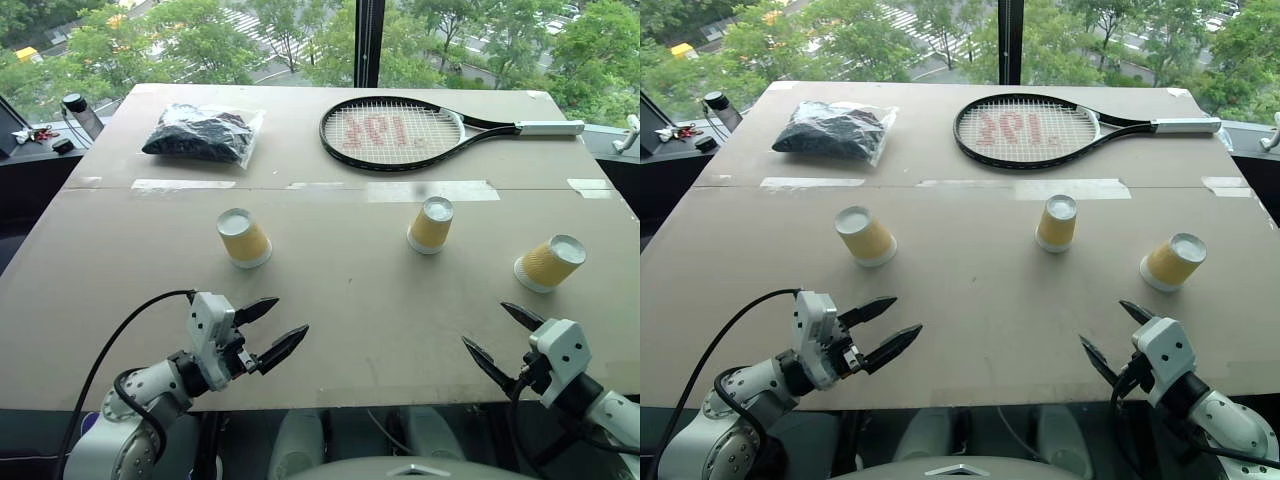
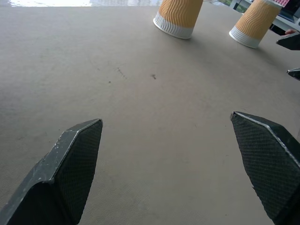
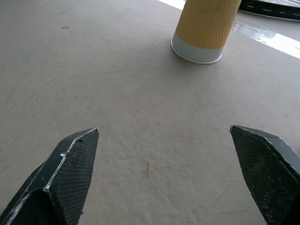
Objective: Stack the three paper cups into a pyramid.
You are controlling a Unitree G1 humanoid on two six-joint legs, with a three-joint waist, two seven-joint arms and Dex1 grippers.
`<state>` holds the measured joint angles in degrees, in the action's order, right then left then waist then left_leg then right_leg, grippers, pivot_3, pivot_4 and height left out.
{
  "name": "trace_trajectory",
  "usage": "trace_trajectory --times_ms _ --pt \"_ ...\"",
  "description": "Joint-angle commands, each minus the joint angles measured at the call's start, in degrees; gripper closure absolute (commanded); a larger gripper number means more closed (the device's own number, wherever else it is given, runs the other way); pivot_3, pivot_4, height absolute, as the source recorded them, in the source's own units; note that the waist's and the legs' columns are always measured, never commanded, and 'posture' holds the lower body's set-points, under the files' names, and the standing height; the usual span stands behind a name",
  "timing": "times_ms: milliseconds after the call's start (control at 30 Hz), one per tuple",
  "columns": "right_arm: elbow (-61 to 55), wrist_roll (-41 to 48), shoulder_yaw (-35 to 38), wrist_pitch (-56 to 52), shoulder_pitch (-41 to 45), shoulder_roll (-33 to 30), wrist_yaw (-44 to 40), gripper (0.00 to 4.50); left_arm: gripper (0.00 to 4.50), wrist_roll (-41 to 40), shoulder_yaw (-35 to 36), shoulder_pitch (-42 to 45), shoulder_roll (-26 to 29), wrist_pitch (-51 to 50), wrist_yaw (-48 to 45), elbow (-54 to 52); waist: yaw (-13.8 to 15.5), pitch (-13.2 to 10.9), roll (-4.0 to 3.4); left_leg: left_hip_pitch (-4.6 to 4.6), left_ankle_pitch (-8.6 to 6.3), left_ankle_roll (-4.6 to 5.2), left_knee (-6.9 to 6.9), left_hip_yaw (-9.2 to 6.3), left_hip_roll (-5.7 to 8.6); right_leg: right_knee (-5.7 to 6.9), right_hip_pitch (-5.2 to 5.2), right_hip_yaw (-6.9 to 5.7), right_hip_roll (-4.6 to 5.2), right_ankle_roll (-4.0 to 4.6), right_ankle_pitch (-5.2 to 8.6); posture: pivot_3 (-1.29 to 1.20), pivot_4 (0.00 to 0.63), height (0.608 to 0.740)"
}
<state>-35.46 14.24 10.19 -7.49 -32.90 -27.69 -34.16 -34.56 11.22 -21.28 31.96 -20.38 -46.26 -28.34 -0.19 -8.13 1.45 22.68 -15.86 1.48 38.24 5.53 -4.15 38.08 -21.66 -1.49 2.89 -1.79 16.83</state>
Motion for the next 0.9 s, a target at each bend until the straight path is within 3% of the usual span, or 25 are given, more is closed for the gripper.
trace_trajectory --times_ms 33,533,733,900 --pt "-2.12 0.90 -0.17 -0.78 0.52 0.88 1.21 0.06 0.00 -1.08 0.50 1.56 -0.04 0.58 0.02 -1.32 0.00 0.00 0.00 0.00 0.00 0.00 0.00 0.00 0.00 0.00 0.00 0.00 0.00 0.00 0.00 0.00 0.150 0.740" --pt "-1.68 -0.68 -2.79 1.49 5.17 2.87 3.20 0.06 0.00 -0.02 1.50 7.84 0.10 2.80 0.00 0.27 0.50 0.03 -0.05 0.01 0.01 -0.02 0.00 0.00 0.01 -0.01 0.00 0.00 -0.04 -0.07 -0.04 0.00 0.150 0.740" --pt "-2.03 2.69 -3.92 0.82 6.51 2.25 0.81 0.06 0.00 -1.80 6.13 7.16 1.39 0.51 2.13 0.05 0.54 0.03 -0.05 0.01 0.01 -0.02 0.00 0.00 0.00 -0.01 0.00 -0.01 -0.04 -0.07 -0.04 0.00 0.150 0.740" --pt "-2.53 3.90 -4.63 4.75 8.54 -1.30 -5.48 0.06 0.00 -0.27 13.66 13.28 2.08 -0.27 10.12 5.49 0.89 0.00 -0.05 0.01 0.01 -0.01 0.01 -0.01 0.01 0.00 0.00 -0.02 -0.04 -0.08 -0.05 0.00 0.150 0.740"
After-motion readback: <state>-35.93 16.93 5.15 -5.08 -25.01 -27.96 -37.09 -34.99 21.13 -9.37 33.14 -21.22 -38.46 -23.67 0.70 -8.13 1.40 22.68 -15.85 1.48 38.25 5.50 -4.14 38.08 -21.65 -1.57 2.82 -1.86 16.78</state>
